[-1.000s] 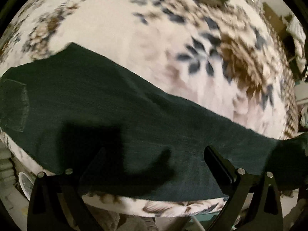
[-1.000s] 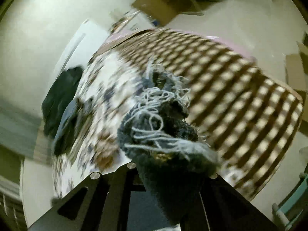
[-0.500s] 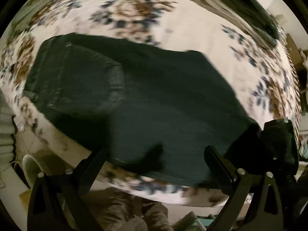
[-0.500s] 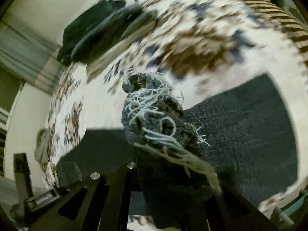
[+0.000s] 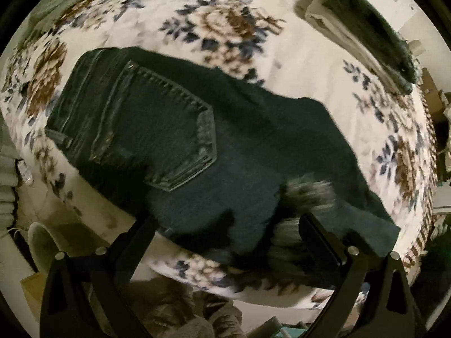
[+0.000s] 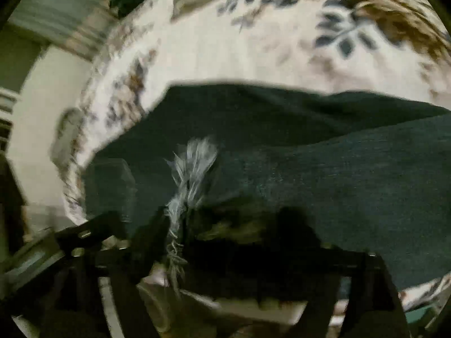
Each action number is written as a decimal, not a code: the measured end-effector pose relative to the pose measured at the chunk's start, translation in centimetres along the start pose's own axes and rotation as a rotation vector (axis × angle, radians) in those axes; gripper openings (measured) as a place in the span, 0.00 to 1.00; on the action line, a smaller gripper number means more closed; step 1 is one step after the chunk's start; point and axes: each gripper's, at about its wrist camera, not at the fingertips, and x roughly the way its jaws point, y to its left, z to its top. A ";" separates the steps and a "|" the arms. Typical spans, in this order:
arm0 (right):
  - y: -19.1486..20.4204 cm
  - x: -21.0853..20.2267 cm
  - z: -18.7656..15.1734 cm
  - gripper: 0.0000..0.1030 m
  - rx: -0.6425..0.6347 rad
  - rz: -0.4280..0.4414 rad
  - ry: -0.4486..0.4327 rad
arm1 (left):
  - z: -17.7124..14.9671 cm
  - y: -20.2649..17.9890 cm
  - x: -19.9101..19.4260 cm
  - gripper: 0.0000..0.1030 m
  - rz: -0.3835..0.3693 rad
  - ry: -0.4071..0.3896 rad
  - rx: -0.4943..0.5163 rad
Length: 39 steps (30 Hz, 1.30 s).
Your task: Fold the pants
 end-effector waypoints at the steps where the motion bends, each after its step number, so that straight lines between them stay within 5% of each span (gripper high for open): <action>1: -1.0 -1.6 -0.1 0.83 0.026 -0.010 -0.022 | 0.2 -0.5 0.3 1.00 -0.012 0.002 0.000; 5: -5.4 -5.9 -1.0 0.83 0.102 -0.136 -0.065 | 0.6 -2.8 2.4 1.00 -0.101 0.036 0.016; 8: -9.2 -7.0 -2.0 0.83 0.167 -0.233 -0.053 | 0.2 -4.9 5.6 0.99 -0.071 0.106 0.074; 11: -12.3 -7.5 -2.5 0.83 0.227 -0.293 -0.049 | -0.3 -6.5 8.8 0.83 -0.025 0.162 0.147; 13: -13.0 -7.3 -2.7 0.83 0.233 -0.348 -0.050 | -0.6 -7.1 8.3 0.54 0.007 0.073 0.190; 14: -13.3 -7.3 -2.9 0.88 0.231 -0.375 -0.053 | -0.7 -7.5 7.5 0.06 -0.028 0.029 0.220; 24: -12.0 -4.6 -1.9 0.93 0.191 -0.475 -0.055 | -0.7 -6.2 2.8 0.06 -0.076 -0.123 0.226; 35: -9.7 -1.1 -0.1 0.93 0.116 -0.546 0.017 | -0.6 -4.6 7.1 0.14 -0.088 -0.041 0.153; 37: -9.4 -0.6 0.3 0.93 0.125 -0.542 0.021 | -0.6 -3.8 6.6 0.27 -0.107 -0.020 0.109; 39: -9.0 -0.7 0.8 0.93 0.131 -0.527 0.025 | -0.5 -3.0 5.7 0.62 -0.160 -0.011 0.068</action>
